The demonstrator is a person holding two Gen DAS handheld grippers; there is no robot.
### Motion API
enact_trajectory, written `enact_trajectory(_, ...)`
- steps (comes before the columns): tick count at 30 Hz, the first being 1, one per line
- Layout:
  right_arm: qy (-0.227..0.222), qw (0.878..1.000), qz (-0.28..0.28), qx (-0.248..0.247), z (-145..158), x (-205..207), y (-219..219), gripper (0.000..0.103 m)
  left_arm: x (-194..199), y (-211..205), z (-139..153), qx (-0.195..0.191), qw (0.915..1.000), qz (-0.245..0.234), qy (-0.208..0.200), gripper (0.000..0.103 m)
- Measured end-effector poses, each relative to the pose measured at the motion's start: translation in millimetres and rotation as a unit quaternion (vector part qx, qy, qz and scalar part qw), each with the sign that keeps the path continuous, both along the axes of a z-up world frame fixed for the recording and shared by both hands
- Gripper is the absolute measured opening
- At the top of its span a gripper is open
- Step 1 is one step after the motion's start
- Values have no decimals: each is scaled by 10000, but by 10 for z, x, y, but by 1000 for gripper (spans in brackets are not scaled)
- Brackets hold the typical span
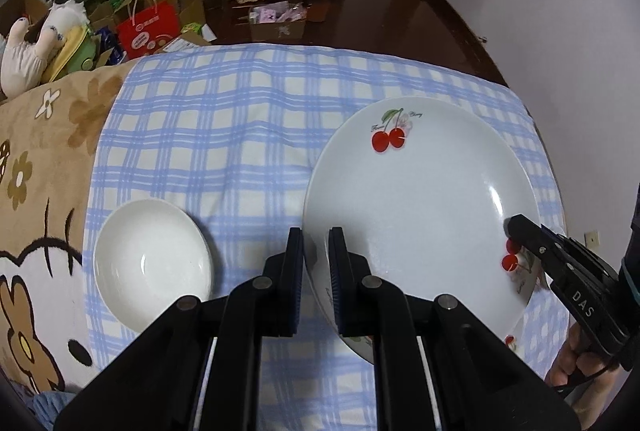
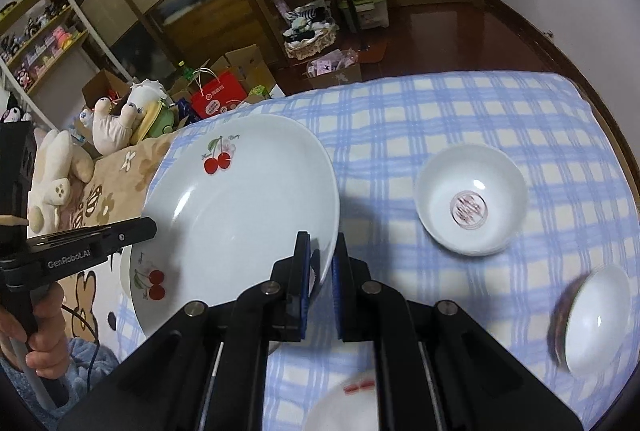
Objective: Organize plates and bowls
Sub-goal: 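Lift the plates with both tools, carrying the right tool's plate over the plate stack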
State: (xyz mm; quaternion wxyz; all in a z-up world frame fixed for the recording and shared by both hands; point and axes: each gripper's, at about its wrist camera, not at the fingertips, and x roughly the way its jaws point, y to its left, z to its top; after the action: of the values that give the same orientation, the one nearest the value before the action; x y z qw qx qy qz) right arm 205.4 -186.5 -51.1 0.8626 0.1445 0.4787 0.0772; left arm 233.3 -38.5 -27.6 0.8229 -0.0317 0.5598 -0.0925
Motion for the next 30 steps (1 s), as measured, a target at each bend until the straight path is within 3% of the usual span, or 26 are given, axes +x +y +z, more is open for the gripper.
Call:
enact_trajectory(13, -75, 9994, -341, -32, 151, -740, -343, 11, -583, -419, 147, 4, 9989, -441, -154, 10)
enact_trajectory(30, -131, 9972, -730, 56, 78, -1507, -675, 11, -1186, -791, 115, 45, 9966, -773, -267, 10)
